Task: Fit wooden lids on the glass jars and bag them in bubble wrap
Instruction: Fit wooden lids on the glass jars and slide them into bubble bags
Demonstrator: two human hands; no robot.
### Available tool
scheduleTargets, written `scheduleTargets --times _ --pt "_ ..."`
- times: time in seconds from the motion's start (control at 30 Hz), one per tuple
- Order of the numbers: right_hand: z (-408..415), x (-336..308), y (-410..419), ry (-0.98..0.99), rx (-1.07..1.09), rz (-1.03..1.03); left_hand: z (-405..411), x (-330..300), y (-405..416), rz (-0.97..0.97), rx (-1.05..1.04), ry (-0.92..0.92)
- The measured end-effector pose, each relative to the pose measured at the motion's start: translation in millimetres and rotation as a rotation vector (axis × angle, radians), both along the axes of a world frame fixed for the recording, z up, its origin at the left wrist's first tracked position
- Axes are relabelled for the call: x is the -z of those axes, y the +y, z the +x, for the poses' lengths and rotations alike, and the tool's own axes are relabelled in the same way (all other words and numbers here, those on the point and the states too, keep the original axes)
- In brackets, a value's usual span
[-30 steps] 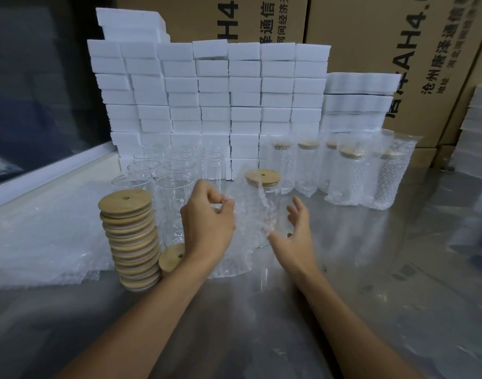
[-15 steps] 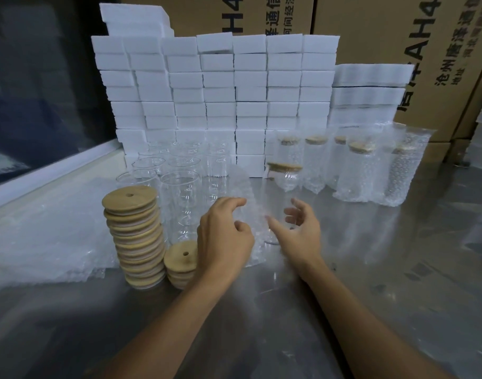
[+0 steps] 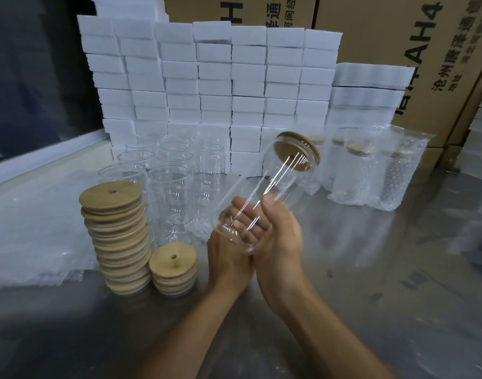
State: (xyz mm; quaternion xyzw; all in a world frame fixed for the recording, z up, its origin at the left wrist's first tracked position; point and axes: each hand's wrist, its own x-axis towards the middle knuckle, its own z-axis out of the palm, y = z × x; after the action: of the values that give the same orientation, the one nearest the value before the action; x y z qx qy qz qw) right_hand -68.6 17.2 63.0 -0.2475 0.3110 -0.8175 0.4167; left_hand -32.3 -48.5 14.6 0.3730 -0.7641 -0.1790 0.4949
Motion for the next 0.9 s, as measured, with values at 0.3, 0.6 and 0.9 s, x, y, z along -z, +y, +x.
scheduleTargets --times 0.3,0.6,0.9 --pt "-29.3 1.6 3.3 -0.004 -0.060 0.098 8.0 -4.9 15.1 0.097 0.049 0.168" --pt "-37.1 13.1 1.8 0.468 0.121 0.164 14.1 -9.6 5.4 0.182 -0.001 0.199" --pt "-44.5 11.8 7.3 0.741 0.124 0.218 16.4 -8.3 4.0 0.106 0.014 0.157"
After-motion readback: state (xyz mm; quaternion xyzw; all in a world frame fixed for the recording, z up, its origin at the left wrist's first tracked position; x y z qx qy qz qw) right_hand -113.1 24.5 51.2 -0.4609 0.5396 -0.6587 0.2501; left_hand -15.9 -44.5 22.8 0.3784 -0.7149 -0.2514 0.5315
